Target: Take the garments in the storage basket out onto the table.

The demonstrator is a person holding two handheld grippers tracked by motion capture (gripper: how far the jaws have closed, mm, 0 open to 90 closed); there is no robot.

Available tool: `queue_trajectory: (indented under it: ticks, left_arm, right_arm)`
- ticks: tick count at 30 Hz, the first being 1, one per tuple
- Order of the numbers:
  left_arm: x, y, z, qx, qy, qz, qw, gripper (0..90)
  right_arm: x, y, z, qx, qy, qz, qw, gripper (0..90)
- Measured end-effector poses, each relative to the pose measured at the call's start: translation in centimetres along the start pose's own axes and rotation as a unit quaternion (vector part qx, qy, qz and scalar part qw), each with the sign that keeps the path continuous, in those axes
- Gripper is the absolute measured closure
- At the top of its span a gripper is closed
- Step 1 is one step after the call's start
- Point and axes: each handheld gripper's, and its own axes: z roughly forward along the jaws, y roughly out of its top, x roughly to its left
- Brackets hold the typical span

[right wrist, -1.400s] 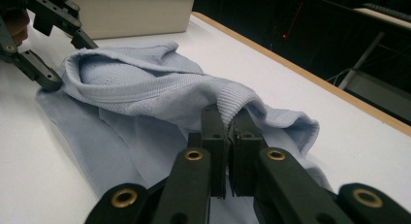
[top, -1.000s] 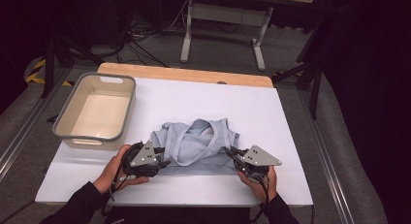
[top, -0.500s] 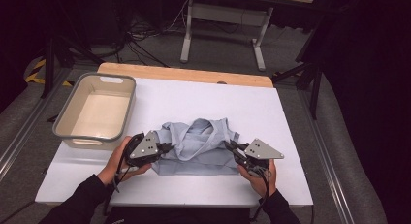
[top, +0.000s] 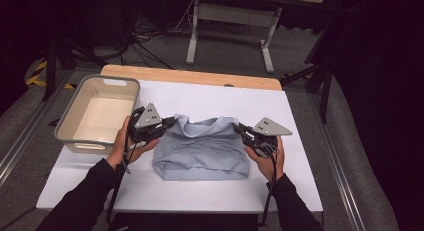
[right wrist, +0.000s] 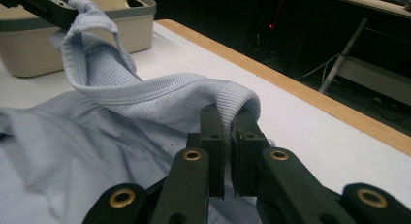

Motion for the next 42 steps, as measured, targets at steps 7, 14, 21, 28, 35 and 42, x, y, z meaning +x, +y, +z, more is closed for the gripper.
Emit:
queue_trajectory:
  ticks: [7,14,21,28,35,42]
  left_arm:
    - [1.2,0.9,1.5,-0.011,0.024,-0.044,0.9987,87.2]
    - [2.2,1.1,3.4,-0.015,0.044,-0.078,0.9959,86.8]
    - [2.8,1.2,5.2,-0.013,0.07,-0.071,0.9949,86.3]
    - [2.9,1.1,6.0,-0.011,0.06,-0.073,0.9954,87.3]
    - [2.7,1.5,5.2,-0.018,0.066,-0.064,0.9956,87.4]
    - [1.6,1.7,3.7,-0.026,0.045,-0.041,0.9978,87.4]
  right_arm:
    - [-1.7,1.0,1.6,0.001,-0.004,0.026,0.9997,85.3]
    - [-3.0,1.6,3.3,0.014,-0.012,0.031,0.9993,85.2]
    - [-4.2,1.8,5.7,0.032,-0.025,0.039,0.9984,85.8]
    - [-4.2,1.9,6.4,0.032,-0.026,0.039,0.9984,86.2]
    - [-4.1,2.1,5.8,0.025,-0.033,0.034,0.9986,86.2]
    - [-3.4,2.1,4.6,0.015,-0.025,0.03,0.9991,86.4]
